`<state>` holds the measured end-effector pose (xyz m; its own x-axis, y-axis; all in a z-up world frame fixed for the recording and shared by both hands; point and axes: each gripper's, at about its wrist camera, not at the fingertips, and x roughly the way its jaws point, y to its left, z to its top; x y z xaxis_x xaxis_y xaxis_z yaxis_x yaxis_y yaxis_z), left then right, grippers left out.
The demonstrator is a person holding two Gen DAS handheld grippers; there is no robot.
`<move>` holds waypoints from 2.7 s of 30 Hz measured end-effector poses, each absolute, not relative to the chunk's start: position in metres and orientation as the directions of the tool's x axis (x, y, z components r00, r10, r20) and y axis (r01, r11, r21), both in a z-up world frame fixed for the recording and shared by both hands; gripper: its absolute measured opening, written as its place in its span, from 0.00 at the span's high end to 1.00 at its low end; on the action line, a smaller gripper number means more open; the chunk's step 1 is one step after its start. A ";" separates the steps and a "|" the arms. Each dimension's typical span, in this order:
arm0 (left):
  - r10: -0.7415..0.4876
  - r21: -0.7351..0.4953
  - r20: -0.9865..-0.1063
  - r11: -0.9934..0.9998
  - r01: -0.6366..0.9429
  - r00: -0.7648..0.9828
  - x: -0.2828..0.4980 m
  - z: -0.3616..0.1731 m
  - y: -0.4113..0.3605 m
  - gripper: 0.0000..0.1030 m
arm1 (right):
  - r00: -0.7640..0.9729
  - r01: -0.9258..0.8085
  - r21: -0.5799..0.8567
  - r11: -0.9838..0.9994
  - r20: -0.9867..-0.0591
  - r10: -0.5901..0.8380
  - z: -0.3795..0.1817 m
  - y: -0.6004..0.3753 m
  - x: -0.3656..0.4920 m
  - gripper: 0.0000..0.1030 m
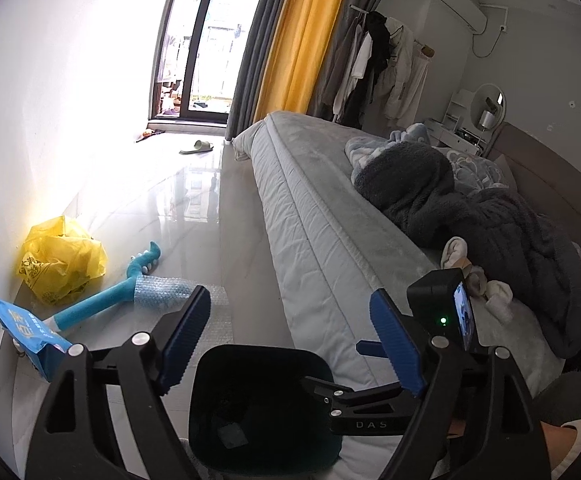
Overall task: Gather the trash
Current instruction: 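Move both tools back to the remaining trash on the bed, then grasp the bubble-wrap roll with the right tool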
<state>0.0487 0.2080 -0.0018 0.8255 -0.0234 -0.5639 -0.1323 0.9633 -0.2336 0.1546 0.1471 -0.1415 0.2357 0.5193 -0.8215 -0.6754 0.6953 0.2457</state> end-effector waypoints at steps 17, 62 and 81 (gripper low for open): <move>-0.099 -0.232 -0.551 0.972 -0.037 0.829 0.085 0.005 0.131 0.15 | 0.422 -0.606 0.183 0.774 -0.751 0.508 -0.089 0.036 0.179 0.13; -0.211 -0.248 -0.645 0.967 0.060 0.734 0.180 -0.058 -0.017 0.12 | 0.521 -0.442 0.257 0.859 -0.706 0.479 -0.135 -0.171 0.227 0.24; -0.158 -0.139 -0.686 0.987 0.085 0.710 0.208 -0.084 -0.069 0.12 | 0.501 -0.453 0.333 0.827 -0.672 0.546 -0.146 -0.189 0.226 0.66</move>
